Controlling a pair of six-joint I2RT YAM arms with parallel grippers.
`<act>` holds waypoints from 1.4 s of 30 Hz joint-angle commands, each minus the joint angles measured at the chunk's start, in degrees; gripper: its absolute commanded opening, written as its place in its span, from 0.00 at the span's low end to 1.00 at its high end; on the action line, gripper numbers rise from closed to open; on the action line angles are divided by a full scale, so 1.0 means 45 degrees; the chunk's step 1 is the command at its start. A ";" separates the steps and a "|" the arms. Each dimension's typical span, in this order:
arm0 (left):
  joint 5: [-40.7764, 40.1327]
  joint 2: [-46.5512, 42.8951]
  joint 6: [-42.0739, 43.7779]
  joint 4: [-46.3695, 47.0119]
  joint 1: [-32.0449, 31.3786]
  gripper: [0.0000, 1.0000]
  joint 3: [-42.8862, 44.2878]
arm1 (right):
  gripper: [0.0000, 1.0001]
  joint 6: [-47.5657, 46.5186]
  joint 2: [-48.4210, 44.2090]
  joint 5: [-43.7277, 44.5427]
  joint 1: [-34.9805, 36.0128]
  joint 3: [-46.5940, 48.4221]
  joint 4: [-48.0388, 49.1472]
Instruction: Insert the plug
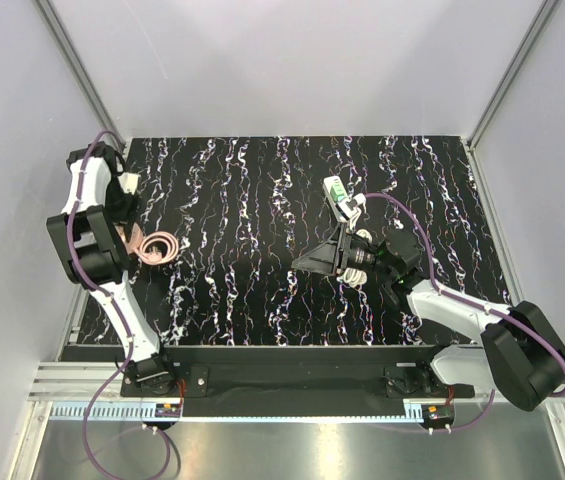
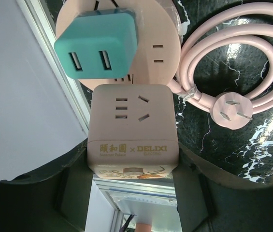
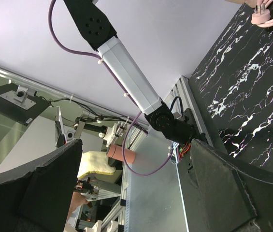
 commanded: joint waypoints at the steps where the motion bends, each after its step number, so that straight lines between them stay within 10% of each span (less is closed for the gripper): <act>1: 0.0349 0.0063 -0.0014 -0.0102 0.0136 0.00 0.0311 | 1.00 -0.0016 -0.0173 0.0027 -0.0046 0.0012 0.0197; 42: 0.1814 0.1449 -0.1049 -0.0063 0.1406 0.00 0.1268 | 1.00 0.0277 0.0100 -0.0071 -0.0046 -0.0047 0.0627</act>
